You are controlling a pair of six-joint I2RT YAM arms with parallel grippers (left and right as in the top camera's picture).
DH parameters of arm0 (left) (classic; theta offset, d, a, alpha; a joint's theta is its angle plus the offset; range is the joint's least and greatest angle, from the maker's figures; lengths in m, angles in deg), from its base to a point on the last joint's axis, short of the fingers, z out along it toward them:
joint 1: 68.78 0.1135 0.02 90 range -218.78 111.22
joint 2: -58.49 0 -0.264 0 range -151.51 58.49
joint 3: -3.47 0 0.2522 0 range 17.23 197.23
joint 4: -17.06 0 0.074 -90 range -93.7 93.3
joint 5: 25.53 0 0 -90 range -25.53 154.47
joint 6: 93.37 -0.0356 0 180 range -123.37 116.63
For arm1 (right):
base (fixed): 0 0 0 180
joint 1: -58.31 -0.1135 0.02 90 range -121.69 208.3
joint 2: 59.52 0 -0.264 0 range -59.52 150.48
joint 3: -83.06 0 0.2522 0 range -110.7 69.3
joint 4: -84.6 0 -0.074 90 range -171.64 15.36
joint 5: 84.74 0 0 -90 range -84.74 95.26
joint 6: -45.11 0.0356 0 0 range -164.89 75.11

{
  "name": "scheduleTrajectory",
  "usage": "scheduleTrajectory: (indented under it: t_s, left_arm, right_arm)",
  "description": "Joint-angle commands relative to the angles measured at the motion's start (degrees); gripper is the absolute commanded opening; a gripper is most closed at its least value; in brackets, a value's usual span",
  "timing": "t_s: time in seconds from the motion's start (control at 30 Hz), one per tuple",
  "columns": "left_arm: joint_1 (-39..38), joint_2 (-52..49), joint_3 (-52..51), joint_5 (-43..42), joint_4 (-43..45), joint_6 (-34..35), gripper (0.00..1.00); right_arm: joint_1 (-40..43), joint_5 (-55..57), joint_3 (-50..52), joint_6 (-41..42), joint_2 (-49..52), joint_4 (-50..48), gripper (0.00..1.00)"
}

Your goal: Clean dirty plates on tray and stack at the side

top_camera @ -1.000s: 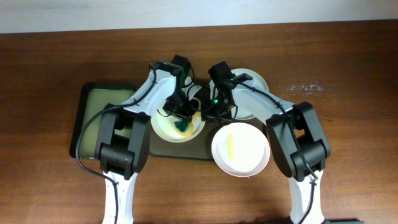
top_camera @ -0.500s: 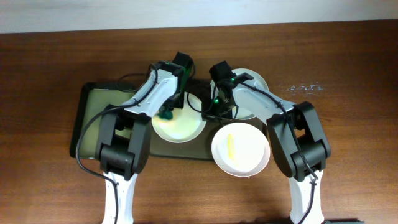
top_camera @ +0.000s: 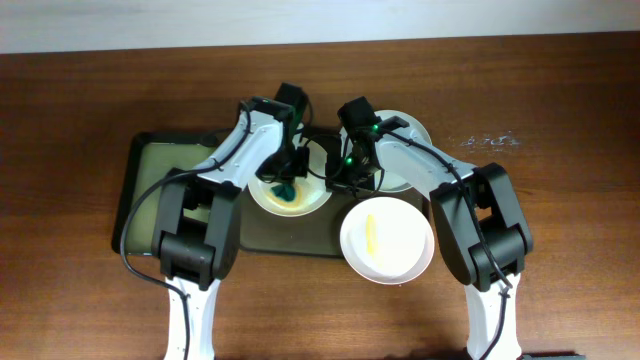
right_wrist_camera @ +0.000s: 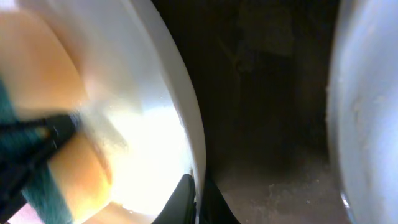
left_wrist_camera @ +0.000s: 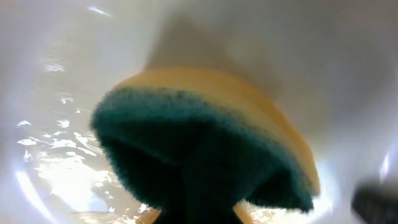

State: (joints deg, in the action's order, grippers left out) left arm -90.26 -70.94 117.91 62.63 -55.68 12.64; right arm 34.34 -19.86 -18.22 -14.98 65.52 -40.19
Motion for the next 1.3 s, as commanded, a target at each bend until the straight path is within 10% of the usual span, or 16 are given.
scheduleTrajectory:
  t_s: [0.0,0.33,0.6,0.83,1.27]
  left_arm:
    - [0.2,-1.0,-0.1,17.7,4.7,17.7,0.0]
    - [0.4,-1.0,19.7,21.4,-9.5,17.0,0.0]
    - [3.3,-1.0,41.1,8.0,-27.4,-1.2,0.0]
    - [8.9,-1.0,41.6,1.6,-30.9,-4.2,0.0]
    - [8.9,-1.0,41.6,1.6,-30.0,-4.2,0.0]
  right_arm:
    - [-0.8,2.2,2.1,-1.4,2.1,1.2,0.04]
    - [-0.8,2.8,2.1,-1.3,2.1,1.1,0.04]
    - [-1.3,3.9,-0.2,-4.6,-3.3,6.1,0.04]
    - [-11.8,44.3,-0.4,-3.3,-19.7,13.8,0.04]
    - [-31.5,95.0,-0.4,-0.5,-20.9,18.7,0.04]
